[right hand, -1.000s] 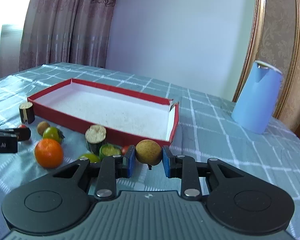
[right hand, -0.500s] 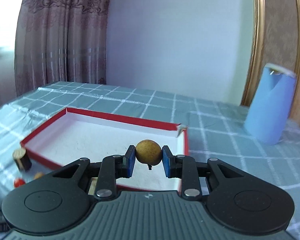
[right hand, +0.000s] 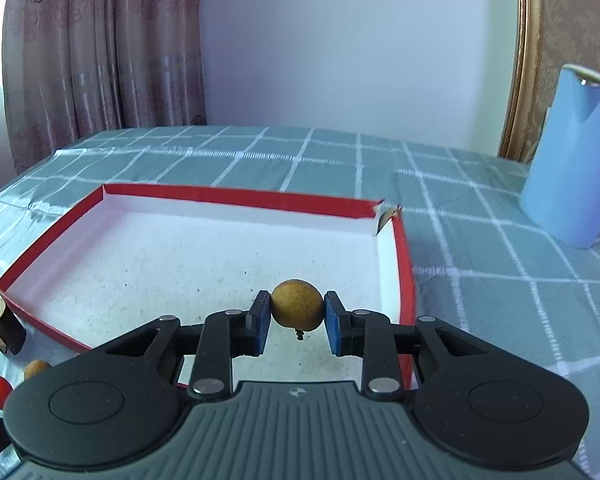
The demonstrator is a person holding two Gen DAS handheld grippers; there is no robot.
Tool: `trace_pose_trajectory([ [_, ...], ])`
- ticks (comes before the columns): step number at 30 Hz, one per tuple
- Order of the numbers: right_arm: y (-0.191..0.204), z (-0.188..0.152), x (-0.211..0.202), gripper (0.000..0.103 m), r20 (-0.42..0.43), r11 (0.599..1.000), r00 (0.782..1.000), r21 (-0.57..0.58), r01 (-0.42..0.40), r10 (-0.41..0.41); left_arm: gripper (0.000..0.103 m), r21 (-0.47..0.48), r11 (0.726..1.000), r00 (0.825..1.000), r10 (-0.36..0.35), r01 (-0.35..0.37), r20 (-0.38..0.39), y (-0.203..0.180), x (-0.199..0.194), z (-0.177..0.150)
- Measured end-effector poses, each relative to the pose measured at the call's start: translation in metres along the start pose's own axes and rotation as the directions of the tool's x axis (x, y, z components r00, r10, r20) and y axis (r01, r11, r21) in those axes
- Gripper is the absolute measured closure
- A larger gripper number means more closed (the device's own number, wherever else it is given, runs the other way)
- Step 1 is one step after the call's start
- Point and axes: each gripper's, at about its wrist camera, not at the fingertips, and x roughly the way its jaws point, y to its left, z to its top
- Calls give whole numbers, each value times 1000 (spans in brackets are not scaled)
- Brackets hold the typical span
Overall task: Organize fruits
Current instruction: 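Carry the brown fruit into the red tray and open the right gripper, then close the left gripper around the red cherry tomato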
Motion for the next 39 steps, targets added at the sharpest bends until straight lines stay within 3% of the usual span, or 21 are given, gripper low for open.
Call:
trace_pose_trajectory([
  [4, -3, -1, -2, 75, -7, 1000, 1000, 0, 14, -14, 0, -5, 1000, 1000, 1, -1, -1, 0, 0, 0],
  [10, -25, -6, -42, 75, 92, 998, 996, 61, -19, 13, 0, -7, 1000, 1000, 8, -8, 2, 0, 0, 0],
  [13, -42, -20, -69, 73, 136, 992, 991, 120, -26, 9, 0, -27, 999, 999, -31, 31, 18, 5, -2, -1],
  [15, -54, -34, -83, 62, 146, 985, 989, 162, -60, 36, 0, -46, 996, 996, -81, 82, 31, 12, -5, -2],
  [17, -60, -51, -95, 30, 160, 980, 987, 189, -63, 33, 0, -22, 992, 992, -121, 122, 32, 18, -8, -3],
  [24, -62, -87, -101, 29, 157, 977, 986, 193, -88, 58, 0, 110, 994, 994, -25, 12, 111, 28, -20, -3],
  [26, -63, -90, -97, 29, 129, 971, 989, 216, -102, 75, 3, 127, 992, 995, -11, -2, 95, 28, -18, -1],
  [28, -67, -90, -97, 29, 144, 960, 985, 247, -133, 100, 17, 149, 989, 997, -13, 2, 75, 24, -14, 2],
  [37, -76, -96, -92, 29, 124, 938, 982, 299, -174, 142, 20, 224, 974, 999, -41, 42, -8, -2, 7, 11],
  [38, -77, -96, -91, 29, 123, 935, 981, 307, -179, 147, 22, 230, 973, 1000, -28, 30, -15, -4, 10, 13],
  [39, -78, -96, -91, 29, 124, 932, 981, 312, -183, 151, 31, 235, 972, 999, -17, 23, -29, -6, 14, 14],
])
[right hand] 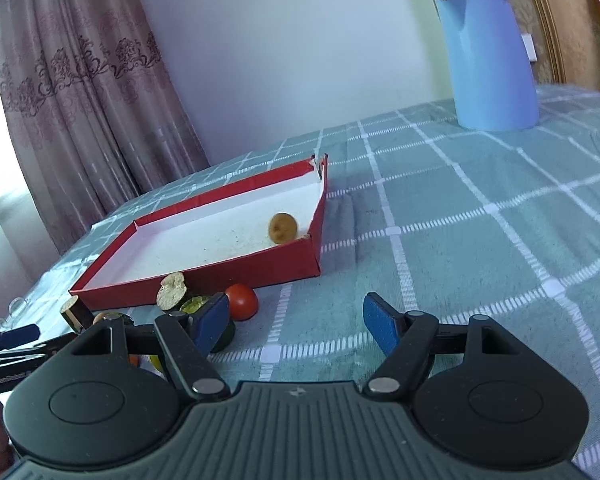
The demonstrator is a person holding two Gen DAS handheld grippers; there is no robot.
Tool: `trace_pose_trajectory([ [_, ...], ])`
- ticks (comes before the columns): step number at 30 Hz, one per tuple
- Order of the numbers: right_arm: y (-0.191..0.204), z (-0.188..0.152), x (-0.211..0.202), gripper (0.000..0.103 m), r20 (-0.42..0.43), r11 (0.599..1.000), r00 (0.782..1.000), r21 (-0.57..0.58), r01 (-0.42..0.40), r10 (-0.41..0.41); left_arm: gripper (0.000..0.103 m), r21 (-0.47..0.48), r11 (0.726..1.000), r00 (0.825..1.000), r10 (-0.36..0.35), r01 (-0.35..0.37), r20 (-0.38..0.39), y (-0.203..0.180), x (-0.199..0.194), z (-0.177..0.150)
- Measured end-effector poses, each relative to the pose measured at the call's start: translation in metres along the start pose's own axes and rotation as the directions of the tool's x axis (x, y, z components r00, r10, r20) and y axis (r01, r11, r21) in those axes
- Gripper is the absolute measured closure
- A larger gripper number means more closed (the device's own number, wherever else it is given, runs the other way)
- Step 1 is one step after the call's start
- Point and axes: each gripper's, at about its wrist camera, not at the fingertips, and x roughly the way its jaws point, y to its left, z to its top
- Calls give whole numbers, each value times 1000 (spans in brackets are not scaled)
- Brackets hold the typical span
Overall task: Organize fruits
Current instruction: 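Close the left gripper around the red cherry tomato, then move the cherry tomato over the tray and open the left gripper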
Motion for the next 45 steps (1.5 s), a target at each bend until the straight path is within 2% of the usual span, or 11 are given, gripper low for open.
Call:
trace_pose_trajectory([
  [3, -2, 0, -2, 29, 6, 1000, 1000, 13, -8, 8, 64, -10, 1000, 998, -19, 18, -61, 0, 12, 3],
  [5, -4, 0, -1, 29, 4, 1000, 1000, 24, -14, 13, 70, -31, 998, 995, -60, 58, -75, 1, 15, 2],
  [7, -5, -1, -1, 29, 1, 999, 1000, 36, -15, 15, 78, -13, 998, 996, -58, 57, -69, -2, 13, 1],
  [15, -10, -1, -5, 29, 21, 998, 999, 63, -28, 27, 78, 16, 1000, 999, -24, 24, -39, -18, 4, 13],
  [20, -11, -1, -6, 29, 25, 997, 999, 70, -35, 34, 78, 44, 999, 1000, 4, -4, 17, -32, 2, 43],
  [25, -12, -1, -6, 29, 24, 997, 999, 74, -39, 37, 78, 49, 998, 999, 26, -28, 42, -43, 22, 73],
  [29, -12, -1, -5, 29, 21, 996, 999, 77, -47, 46, 78, 47, 998, 998, 48, -49, 33, -49, 46, 87],
  [39, -12, 0, -3, 29, 10, 994, 998, 83, -70, 69, 78, 10, 997, 996, 77, -77, -33, -40, 93, 87],
  [42, -11, 0, -2, 29, 2, 994, 998, 80, -68, 68, 74, -4, 996, 995, 88, -88, -38, -37, 96, 85],
  [43, -11, 0, -2, 29, 2, 994, 998, 80, -69, 69, 66, -5, 996, 995, 91, -92, -39, -37, 96, 84],
  [45, -11, 0, -3, 29, 4, 994, 998, 80, -69, 69, 61, -3, 996, 995, 94, -94, -25, -37, 93, 85],
])
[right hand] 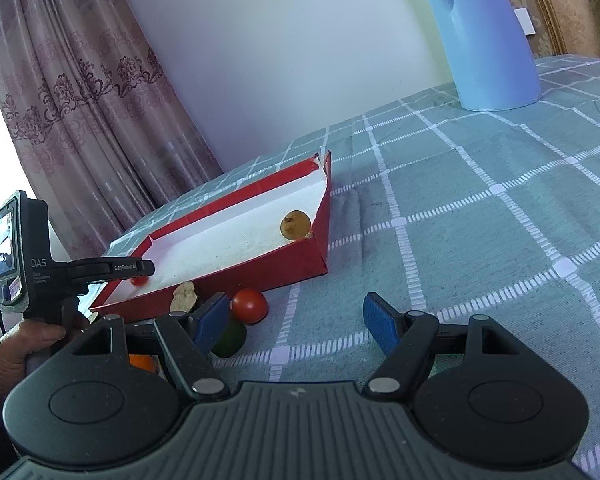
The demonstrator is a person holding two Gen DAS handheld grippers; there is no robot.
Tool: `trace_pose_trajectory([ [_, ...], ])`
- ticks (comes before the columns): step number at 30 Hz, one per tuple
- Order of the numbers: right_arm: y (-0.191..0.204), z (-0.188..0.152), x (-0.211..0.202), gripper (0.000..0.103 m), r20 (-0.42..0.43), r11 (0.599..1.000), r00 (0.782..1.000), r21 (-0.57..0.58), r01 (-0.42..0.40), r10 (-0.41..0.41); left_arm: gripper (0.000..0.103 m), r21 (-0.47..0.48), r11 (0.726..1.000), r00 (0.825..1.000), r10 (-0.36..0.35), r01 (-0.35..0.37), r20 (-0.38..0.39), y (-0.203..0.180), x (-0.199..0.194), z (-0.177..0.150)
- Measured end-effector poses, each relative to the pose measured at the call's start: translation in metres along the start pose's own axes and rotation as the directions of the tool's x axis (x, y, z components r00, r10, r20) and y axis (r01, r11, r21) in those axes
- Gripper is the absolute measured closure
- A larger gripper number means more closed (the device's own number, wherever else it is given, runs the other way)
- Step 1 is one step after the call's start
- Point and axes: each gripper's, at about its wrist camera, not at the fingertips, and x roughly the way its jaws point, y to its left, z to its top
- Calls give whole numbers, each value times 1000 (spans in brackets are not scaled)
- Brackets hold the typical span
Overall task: Organize fruits
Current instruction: 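Move the cherry tomato over the tray and open the left gripper, then move the right gripper toward the mandarin orange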
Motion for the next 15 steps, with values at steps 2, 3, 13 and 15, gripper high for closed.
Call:
trace_pose_trajectory([
  [2, 0, 0, 0, 29, 0, 1000, 1000, 1, 4, -4, 59, 6, 1000, 1000, 2, -2, 17, -1, -7, 0],
  [3, 0, 0, 0, 29, 0, 1000, 1000, 1, 6, -6, 56, 4, 1000, 1000, -2, 2, 24, 0, -11, 0],
  [13, 3, 1, 2, 29, -5, 999, 999, -17, 35, -35, 17, -67, 998, 997, 23, -18, 77, 19, -73, -18],
  [15, 4, 1, 2, 29, -5, 999, 999, -26, 36, -36, 15, -64, 998, 996, 25, -20, 83, 22, -83, -26],
])
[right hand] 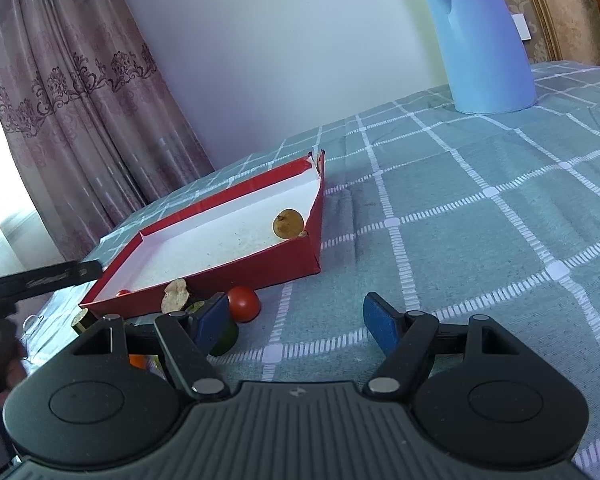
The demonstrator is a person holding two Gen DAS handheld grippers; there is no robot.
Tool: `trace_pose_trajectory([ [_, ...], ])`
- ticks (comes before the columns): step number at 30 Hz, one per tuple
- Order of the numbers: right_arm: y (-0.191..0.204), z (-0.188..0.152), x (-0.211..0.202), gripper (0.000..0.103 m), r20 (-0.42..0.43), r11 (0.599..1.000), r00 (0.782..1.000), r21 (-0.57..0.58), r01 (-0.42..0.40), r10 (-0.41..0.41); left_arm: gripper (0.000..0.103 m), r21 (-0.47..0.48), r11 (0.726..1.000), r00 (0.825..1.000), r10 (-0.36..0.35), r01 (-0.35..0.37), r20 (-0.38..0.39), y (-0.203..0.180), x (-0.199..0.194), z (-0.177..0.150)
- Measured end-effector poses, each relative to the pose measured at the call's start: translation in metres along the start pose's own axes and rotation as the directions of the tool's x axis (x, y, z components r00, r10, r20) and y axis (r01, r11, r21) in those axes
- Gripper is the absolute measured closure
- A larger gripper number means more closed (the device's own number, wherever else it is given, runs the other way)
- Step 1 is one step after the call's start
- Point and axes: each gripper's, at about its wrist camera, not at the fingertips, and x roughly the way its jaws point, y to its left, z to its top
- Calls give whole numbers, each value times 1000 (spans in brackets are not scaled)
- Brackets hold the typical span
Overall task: Organize fruits
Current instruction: 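Move the right gripper toward the mandarin orange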
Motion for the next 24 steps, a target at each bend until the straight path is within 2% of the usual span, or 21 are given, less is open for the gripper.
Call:
trace_pose_trajectory([
  [3, 5, -1, -5, 29, 24, 1000, 1000, -27, -13, 14, 6, -28, 1000, 1000, -6, 6, -15, 13, -8, -11],
  [6, 20, -6, -14, 29, 47, 995, 997, -82, -56, 60, 6, -55, 998, 999, 33, -35, -32, 30, -7, -24],
  [12, 80, -26, -17, 29, -13, 947, 984, -270, -174, 178, 6, -99, 992, 993, 67, -76, -94, 60, -2, -48],
  [16, 116, -36, -4, 29, -76, 911, 984, -372, -180, 164, 6, -118, 990, 994, 65, -76, -91, 69, -5, -54],
  [21, 142, -42, 7, 29, -89, 870, 986, -466, -164, 139, 6, -135, 988, 993, 59, -72, -100, 73, -2, -57],
  [24, 148, -42, 17, 29, -110, 858, 988, -491, -151, 110, 6, -149, 987, 993, 50, -65, -104, 75, -2, -58],
])
